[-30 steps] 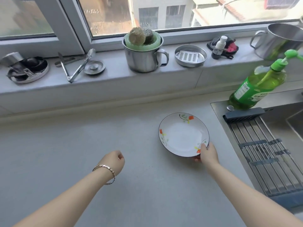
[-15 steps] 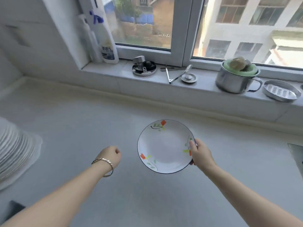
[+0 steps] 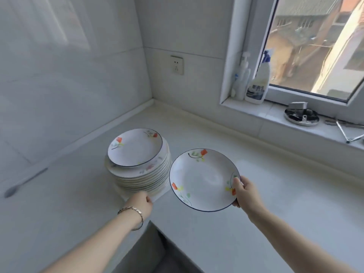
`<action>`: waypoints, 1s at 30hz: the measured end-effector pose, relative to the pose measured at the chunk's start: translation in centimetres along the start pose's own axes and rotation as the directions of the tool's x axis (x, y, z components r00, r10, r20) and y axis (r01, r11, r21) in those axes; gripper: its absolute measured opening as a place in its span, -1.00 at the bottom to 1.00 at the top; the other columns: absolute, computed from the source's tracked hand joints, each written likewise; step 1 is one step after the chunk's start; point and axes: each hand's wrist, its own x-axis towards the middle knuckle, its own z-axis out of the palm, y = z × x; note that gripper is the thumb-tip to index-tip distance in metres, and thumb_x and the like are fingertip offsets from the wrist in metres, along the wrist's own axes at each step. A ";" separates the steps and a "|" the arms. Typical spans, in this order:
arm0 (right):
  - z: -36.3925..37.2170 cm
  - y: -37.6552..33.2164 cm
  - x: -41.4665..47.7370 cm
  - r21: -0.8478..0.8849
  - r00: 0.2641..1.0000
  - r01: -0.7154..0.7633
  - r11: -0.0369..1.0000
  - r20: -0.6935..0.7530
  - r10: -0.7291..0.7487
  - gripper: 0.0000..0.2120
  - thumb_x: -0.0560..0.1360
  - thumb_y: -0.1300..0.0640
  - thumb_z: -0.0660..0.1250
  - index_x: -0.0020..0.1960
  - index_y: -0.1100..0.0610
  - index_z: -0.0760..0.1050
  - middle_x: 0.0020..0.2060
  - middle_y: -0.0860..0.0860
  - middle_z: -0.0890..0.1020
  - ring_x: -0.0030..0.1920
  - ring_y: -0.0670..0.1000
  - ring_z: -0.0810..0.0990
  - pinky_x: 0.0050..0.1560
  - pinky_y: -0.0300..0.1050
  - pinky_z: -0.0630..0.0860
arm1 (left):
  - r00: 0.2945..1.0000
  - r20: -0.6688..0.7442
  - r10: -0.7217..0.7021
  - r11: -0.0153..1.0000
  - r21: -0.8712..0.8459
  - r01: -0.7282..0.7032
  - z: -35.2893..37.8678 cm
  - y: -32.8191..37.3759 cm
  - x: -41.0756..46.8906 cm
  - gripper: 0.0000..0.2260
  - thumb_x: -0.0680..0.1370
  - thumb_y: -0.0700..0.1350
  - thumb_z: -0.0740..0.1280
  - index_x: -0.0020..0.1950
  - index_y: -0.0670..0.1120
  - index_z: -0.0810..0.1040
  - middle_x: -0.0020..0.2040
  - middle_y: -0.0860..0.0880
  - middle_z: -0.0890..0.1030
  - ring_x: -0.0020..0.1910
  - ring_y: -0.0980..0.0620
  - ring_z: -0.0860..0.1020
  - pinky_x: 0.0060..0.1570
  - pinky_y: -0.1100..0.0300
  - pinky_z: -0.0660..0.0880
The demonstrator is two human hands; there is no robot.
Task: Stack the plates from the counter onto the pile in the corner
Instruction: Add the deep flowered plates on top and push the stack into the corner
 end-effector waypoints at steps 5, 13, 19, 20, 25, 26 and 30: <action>6.2 -5.3 0.6 0.022 0.998 0.035 0.999 0.046 -0.035 -0.79 0.58 0.22 0.05 -0.19 0.24 0.35 -0.43 0.08 0.39 -0.61 -0.02 0.34 -0.55 -0.23 0.27 | 0.997 0.003 -0.083 0.996 0.031 0.082 -3.5 -5.2 2.7 -0.72 0.53 -0.15 0.16 -0.40 -0.03 0.29 -0.37 0.02 0.44 -0.18 -0.05 0.49 -0.23 0.27 0.33; 13.2 -11.9 5.7 -0.013 0.970 0.181 0.983 0.168 -0.176 -0.74 0.57 0.22 0.04 -0.29 0.17 0.27 -0.46 0.06 0.39 -0.56 0.03 0.33 -0.48 -0.17 0.27 | 0.976 -0.006 -0.219 0.974 -0.061 0.218 -6.0 -8.8 6.6 -0.74 0.52 -0.20 0.11 -0.37 -0.02 0.25 -0.29 -0.04 0.46 -0.26 -0.02 0.39 -0.30 0.21 0.27; 17.4 -12.5 10.0 -0.160 0.937 0.252 0.954 0.287 -0.200 -0.75 0.58 0.14 0.04 -0.26 0.11 0.33 -0.50 0.06 0.45 -0.57 0.02 0.41 -0.43 -0.18 0.31 | 0.928 -0.025 -0.372 0.913 -0.192 0.361 -6.1 -11.0 8.6 -0.76 0.48 -0.24 0.14 -0.39 -0.05 0.30 -0.27 -0.08 0.52 -0.29 -0.04 0.43 -0.23 0.24 0.34; 17.9 -12.5 10.6 -0.181 0.933 0.258 0.949 0.300 -0.197 -0.76 0.59 0.12 0.04 -0.22 0.13 0.35 -0.49 0.05 0.46 -0.57 0.01 0.42 -0.44 -0.19 0.31 | 0.922 -0.024 -0.388 0.904 -0.204 0.375 -6.1 -11.4 8.9 -0.76 0.49 -0.24 0.15 -0.38 -0.05 0.32 -0.27 -0.09 0.53 -0.29 -0.05 0.44 -0.23 0.24 0.35; 19.4 -12.2 12.0 -0.233 0.937 0.262 0.936 0.294 -0.189 -0.76 0.59 0.10 0.03 -0.14 0.18 0.38 -0.45 0.03 0.46 -0.56 0.01 0.44 -0.47 -0.21 0.32 | 0.909 -0.018 -0.416 0.900 -0.152 0.408 -6.0 -13.0 10.4 -0.81 0.49 -0.22 0.15 -0.31 -0.05 0.37 -0.24 -0.11 0.58 -0.26 -0.05 0.48 -0.22 0.23 0.35; 19.5 -12.1 12.2 -0.249 0.940 0.266 0.931 0.281 -0.194 -0.76 0.59 0.11 0.04 -0.14 0.18 0.38 -0.46 0.04 0.46 -0.56 0.01 0.44 -0.46 -0.21 0.32 | 0.910 -0.015 -0.414 0.901 -0.147 0.408 -6.1 -13.3 10.8 -0.81 0.49 -0.22 0.15 -0.32 -0.05 0.38 -0.22 -0.12 0.60 -0.26 -0.05 0.49 -0.22 0.23 0.37; 19.9 -11.7 12.0 -0.300 0.955 0.265 0.916 0.210 -0.208 -0.72 0.58 0.06 0.04 -0.12 0.20 0.42 -0.45 0.04 0.47 -0.44 0.09 0.45 -0.36 -0.16 0.37 | 0.924 0.000 -0.382 0.916 -0.129 0.379 -6.7 -14.4 12.6 -0.84 0.49 -0.20 0.14 -0.28 -0.07 0.41 -0.24 -0.13 0.60 -0.27 -0.05 0.50 -0.22 0.23 0.38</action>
